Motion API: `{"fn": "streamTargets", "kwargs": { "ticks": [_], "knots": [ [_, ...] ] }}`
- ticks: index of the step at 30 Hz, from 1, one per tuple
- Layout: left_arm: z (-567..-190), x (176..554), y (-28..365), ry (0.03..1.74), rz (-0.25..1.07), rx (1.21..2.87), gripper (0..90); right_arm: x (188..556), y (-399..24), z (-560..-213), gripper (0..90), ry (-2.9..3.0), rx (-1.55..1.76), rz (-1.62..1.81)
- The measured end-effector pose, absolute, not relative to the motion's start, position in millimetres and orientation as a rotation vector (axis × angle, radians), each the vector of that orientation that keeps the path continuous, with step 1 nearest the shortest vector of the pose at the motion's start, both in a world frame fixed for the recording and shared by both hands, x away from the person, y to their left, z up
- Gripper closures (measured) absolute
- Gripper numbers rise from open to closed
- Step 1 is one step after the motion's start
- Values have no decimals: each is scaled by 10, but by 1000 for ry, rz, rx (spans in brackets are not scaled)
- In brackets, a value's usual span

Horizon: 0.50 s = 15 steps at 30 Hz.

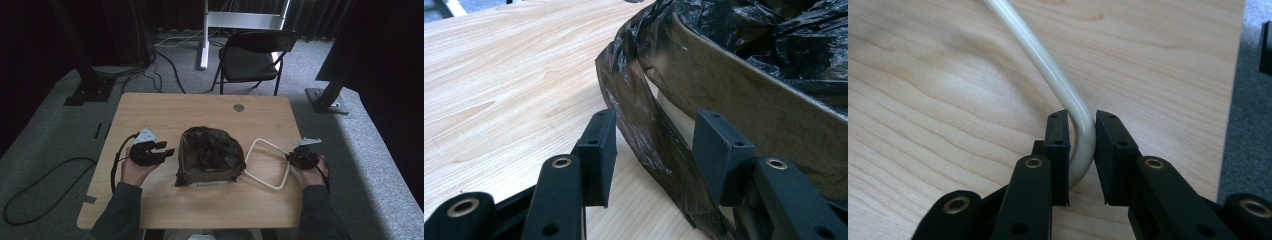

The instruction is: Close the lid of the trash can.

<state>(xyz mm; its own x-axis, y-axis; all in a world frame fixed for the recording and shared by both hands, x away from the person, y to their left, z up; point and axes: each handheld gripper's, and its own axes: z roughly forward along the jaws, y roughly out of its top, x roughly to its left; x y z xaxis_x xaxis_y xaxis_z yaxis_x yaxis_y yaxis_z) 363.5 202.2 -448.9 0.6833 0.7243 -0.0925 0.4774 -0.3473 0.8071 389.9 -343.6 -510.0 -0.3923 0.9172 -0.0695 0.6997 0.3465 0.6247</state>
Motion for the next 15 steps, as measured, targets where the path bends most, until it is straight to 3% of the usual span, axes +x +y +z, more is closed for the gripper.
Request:
{"fn": "streamTargets", "kwargs": {
  "ticks": [15],
  "knots": [
    [-4499, 3637, 2049, 935, 345, 2001, 529, 3831, -3608, -4787, 776, 2153, 1381, 826]
  ]
}}
